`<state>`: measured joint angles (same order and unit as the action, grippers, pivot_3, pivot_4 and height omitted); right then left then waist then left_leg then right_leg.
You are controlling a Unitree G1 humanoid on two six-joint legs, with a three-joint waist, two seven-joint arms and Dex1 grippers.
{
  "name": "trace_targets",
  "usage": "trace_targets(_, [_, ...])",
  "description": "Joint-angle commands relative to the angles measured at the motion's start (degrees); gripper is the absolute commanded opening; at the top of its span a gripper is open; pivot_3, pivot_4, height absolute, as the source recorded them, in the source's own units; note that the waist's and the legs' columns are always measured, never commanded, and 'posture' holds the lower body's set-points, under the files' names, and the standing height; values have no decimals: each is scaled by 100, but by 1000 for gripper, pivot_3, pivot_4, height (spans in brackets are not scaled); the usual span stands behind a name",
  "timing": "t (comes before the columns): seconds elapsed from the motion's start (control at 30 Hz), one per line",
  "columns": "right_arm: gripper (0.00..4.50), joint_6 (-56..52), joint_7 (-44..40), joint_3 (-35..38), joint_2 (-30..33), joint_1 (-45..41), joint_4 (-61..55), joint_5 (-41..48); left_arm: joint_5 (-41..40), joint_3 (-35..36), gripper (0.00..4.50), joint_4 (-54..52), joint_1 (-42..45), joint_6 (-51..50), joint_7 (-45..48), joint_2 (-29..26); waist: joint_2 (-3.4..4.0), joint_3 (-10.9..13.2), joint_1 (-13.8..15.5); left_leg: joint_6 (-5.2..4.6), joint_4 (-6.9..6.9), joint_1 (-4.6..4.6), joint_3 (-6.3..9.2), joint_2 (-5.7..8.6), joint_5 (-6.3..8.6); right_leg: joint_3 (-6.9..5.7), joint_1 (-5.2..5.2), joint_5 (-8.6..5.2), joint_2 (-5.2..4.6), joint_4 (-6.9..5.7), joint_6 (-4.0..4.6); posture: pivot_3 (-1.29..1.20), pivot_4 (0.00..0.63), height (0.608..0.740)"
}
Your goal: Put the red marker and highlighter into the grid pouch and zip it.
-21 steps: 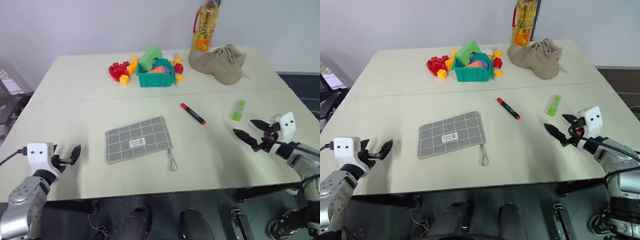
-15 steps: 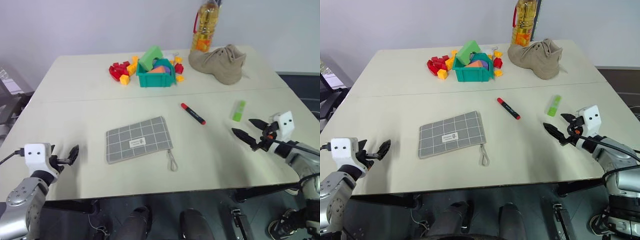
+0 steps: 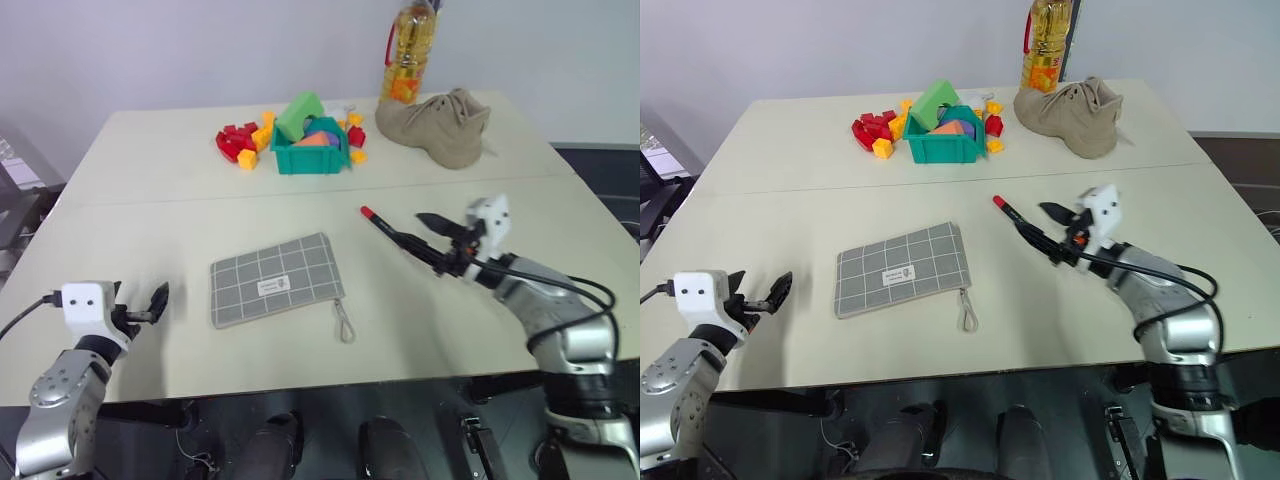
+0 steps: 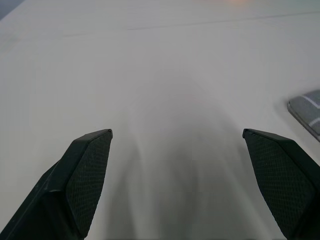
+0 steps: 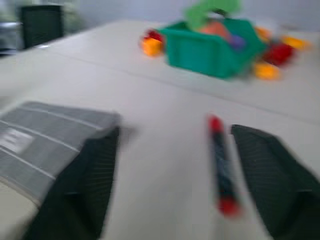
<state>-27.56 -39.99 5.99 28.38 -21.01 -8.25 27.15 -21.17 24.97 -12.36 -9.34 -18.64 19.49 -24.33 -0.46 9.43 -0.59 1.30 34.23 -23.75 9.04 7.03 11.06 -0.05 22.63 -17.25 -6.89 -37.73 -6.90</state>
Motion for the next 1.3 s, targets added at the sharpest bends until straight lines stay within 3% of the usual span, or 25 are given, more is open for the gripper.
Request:
trace_targets(0.03, [1496, -2, 420, -614, -374, -381, -12, -469, 124, -85, 4500, -242, -78, 226, 99, -47, 0, 0, 3, 0, 0, 0, 2, 0, 0, 0, 0, 0, 0, 0, 0, 0, 150, 740])
trace_targets(0.13, [40, -4, 673, -1009, -783, -600, 193, -741, 250, -187, 4500, -208, -104, 322, 187, -137, 0, 0, -1, 0, -1, 0, 3, 0, 0, 0, 0, 0, 2, 0, 1, 0, 150, 740])
trace_targets(0.37, [40, -12, 1043, -2002, -1437, -929, 976, -1611, 457, -203, 4500, -122, -185, 618, 425, -305, -1, -1, -22, 2, -6, 1, 6, 0, -1, -1, 5, 2, 6, -1, 3, 0, 150, 740])
trace_targets(0.5, [40, -96, 1257, -2163, -1711, -1130, 1696, -1940, 528, -131, 4500, -96, -321, 873, 621, -429, -1, -1, -27, 3, -9, 1, 5, 1, -2, 0, 6, 2, 5, -2, 3, 0, 150, 740])
trace_targets(0.83, [40, -215, 1255, -2164, -1987, -1179, 2127, -2118, 1890, -889, 4500, 789, -263, 3506, 1623, -1523, -4, -6, -17, 6, -21, 25, 7, 0, -2, 0, 10, 4, 7, 2, 8, 0, 150, 740])
trace_targets(1.0, [40, -179, 1257, -2136, -2051, -1175, 2189, -2182, 2247, -1449, 4500, 1560, 228, 4838, 1939, -1801, -3, -7, -34, 6, -24, 26, 8, 0, -2, 1, 12, 4, 7, 1, 7, 0, 150, 740])
trace_targets(1.3, [40, -111, 1303, -2106, -2099, -1149, 2226, -2293, 2247, -2310, 4500, 3112, 1371, 6267, 2511, -1885, -2, -9, -41, 6, -28, 31, 7, 1, -3, 0, 11, 6, 8, -5, 4, 0, 150, 740])
